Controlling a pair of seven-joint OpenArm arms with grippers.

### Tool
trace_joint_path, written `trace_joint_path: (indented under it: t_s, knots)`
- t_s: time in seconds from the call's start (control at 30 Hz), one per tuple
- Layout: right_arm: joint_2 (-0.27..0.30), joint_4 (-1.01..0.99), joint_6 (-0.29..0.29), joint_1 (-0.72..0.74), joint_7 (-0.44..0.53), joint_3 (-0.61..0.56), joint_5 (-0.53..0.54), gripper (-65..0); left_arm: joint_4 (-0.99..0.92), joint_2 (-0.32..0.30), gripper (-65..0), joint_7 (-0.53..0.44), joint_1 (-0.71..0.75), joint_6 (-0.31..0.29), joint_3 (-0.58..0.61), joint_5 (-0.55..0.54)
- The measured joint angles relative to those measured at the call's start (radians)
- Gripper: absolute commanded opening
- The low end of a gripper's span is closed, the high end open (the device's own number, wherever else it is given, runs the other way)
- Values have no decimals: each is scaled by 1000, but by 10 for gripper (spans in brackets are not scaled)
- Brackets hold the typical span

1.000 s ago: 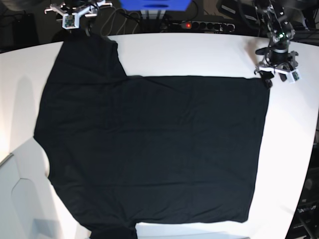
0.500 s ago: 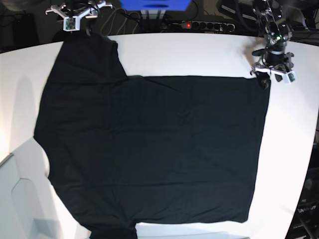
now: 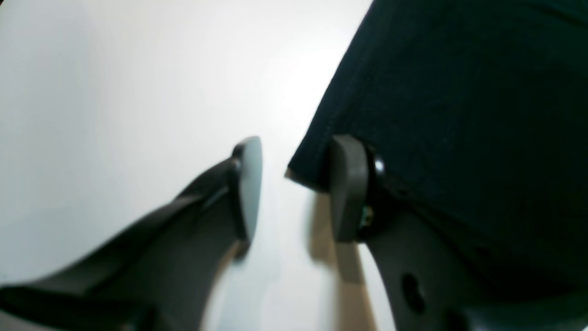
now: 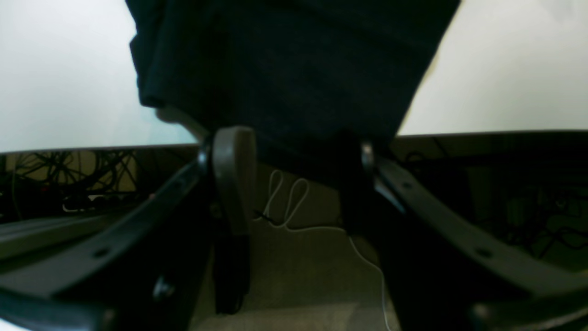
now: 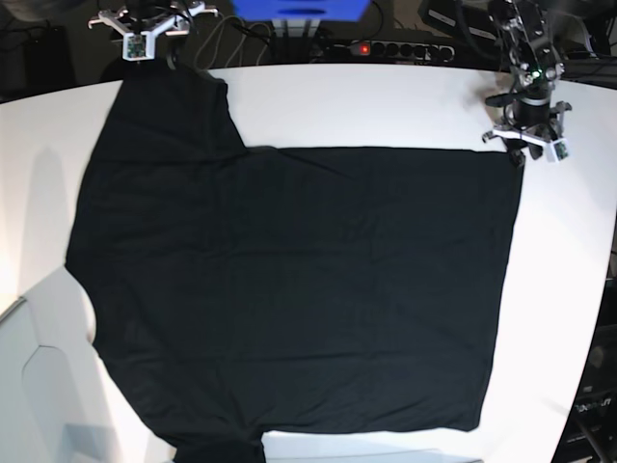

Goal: Fold the T-shirt properly
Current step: 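Lower the left gripper onto the shirt hem corner and pinch it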

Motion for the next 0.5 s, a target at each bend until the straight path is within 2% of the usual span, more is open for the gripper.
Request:
trace_joint_path:
  t_s: [0.1,0.2,0.27,0.33,0.43,0.5]
  knots:
    - [0,0,0,0,0,-1,0,-358,-28,-5,-419,-28,-10,-4,0,-4]
    - [0,0,0,0,0,-1,0,-358,-45,-6,-482,-32,-23,-11,-2,-3]
    - [0,0,0,0,0,-1,0,-358,-62,-9,-515,-41,-31,-65,-4,-4]
    - [0,0,0,0,0,-1,0,-358,-65,-11,-519,-40,-33,-116,-5,-4]
    - [0,0,0,-3,0,-1,0,-358,-65,-8,-525,-42,-33,-132,-5,-5]
    - [0,0,0,-2,0,-1,0,-358,-62,-5,-593,-42,-31,-132,-7,-4]
